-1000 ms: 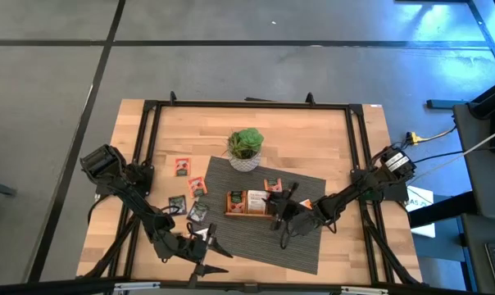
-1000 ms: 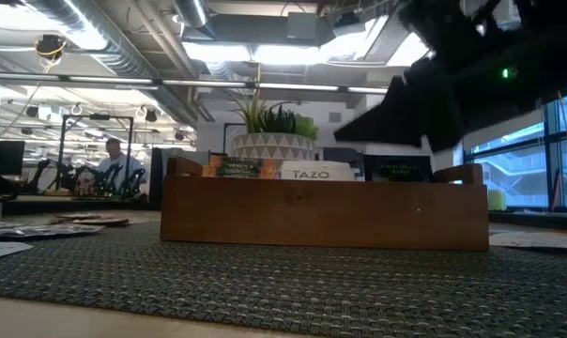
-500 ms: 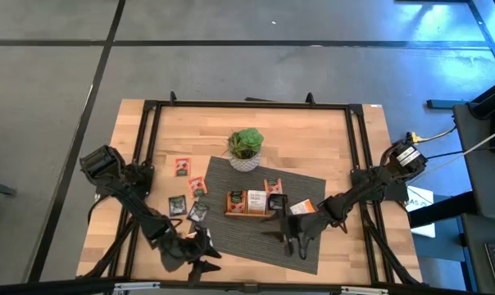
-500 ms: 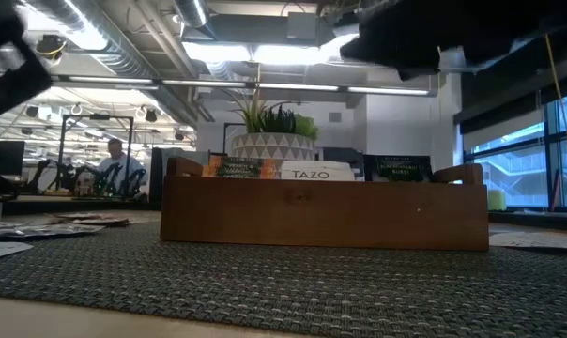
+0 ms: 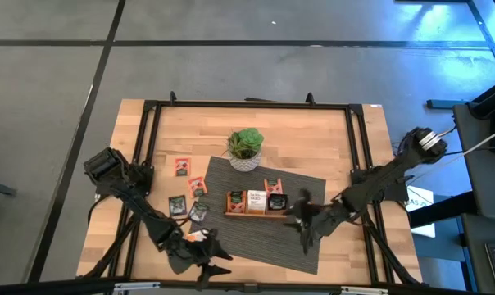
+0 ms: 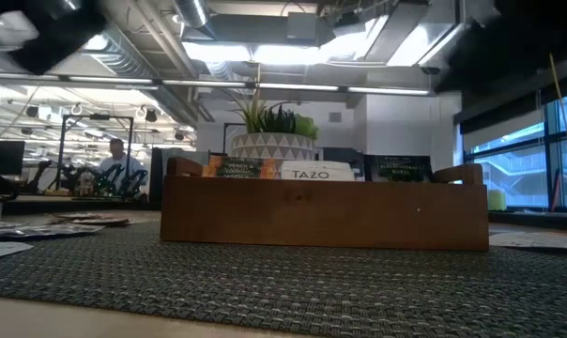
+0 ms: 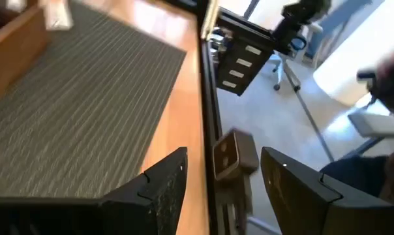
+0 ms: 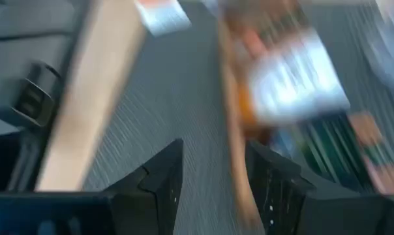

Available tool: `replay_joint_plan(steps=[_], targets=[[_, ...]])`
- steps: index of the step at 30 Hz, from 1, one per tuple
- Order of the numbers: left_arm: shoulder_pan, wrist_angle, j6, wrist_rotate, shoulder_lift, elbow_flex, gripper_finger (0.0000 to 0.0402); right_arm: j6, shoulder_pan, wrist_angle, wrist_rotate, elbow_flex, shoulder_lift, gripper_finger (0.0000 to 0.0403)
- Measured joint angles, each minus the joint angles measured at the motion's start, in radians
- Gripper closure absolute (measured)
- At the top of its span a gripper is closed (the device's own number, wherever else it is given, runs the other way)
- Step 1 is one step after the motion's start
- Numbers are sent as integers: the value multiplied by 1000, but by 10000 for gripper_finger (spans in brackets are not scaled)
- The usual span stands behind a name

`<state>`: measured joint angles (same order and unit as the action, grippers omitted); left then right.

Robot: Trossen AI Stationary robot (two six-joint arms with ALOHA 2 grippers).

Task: Pick & Place Tea
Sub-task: Put the white tea bag into the middle of the wooden organizer

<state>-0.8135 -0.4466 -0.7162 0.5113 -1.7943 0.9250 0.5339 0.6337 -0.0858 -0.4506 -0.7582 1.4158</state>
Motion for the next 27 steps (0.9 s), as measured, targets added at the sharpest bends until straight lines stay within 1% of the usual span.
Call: replay_joint_plan(steps=[3, 5, 7, 9, 14, 17, 19, 23, 27], targets=[[43, 1, 95, -57, -38, 64, 210, 273, 1, -285, 1, 0, -75, 237], [68, 2, 130, -83, -57, 94, 211, 447, -1, -455, 1, 0, -95, 237], [90, 1, 138, -116, -71, 113, 212, 552, -1, -591, 2, 3, -93, 237], [109, 2, 134, -138, -79, 122, 212, 628, -1, -643, 23, 17, -81, 237], [135, 1, 127, -163, -81, 122, 210, 641, -1, -597, 78, 53, -67, 237], [142, -4, 124, -166, -81, 122, 212, 664, -1, -577, 166, 64, -66, 235], [142, -5, 107, -166, -81, 122, 212, 708, -1, -566, 167, 77, -66, 226], [142, -3, 101, -166, -81, 122, 210, 779, -2, -481, 116, 128, -65, 198], [140, -3, 99, -166, -81, 122, 212, 791, -1, -392, 167, 187, -65, 180]])
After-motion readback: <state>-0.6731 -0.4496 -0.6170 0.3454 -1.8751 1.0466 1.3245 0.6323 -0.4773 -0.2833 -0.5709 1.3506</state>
